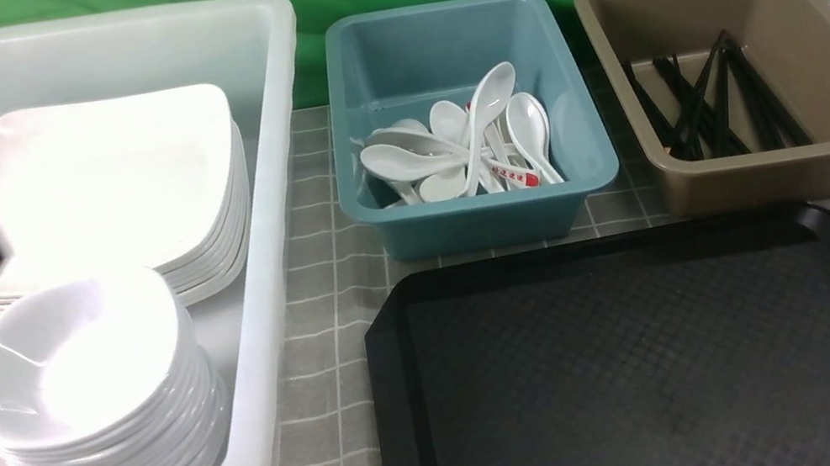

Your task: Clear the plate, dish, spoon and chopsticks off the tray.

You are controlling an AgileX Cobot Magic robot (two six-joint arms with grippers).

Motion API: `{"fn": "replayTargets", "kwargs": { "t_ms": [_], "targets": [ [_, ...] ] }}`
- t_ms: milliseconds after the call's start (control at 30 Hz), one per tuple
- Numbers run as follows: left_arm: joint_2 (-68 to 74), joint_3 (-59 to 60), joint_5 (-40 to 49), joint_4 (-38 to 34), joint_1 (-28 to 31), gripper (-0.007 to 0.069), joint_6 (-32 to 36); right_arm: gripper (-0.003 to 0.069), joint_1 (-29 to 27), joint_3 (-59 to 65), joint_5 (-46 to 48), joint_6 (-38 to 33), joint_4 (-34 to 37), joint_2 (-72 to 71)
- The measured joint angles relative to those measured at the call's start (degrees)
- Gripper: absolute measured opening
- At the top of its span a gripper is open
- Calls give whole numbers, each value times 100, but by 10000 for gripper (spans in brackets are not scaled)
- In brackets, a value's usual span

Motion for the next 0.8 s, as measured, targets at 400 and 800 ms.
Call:
{"fn": "replayTargets", "kwargs": {
  "t_ms": [400,800],
  "targets": [
    [-2214,2353,-120,203,2301,3,0,206,0,0,0,0,0,0],
    [-2267,2672,775,208,2566,3,225,221,0,0,0,0,0,0]
  ]
}}
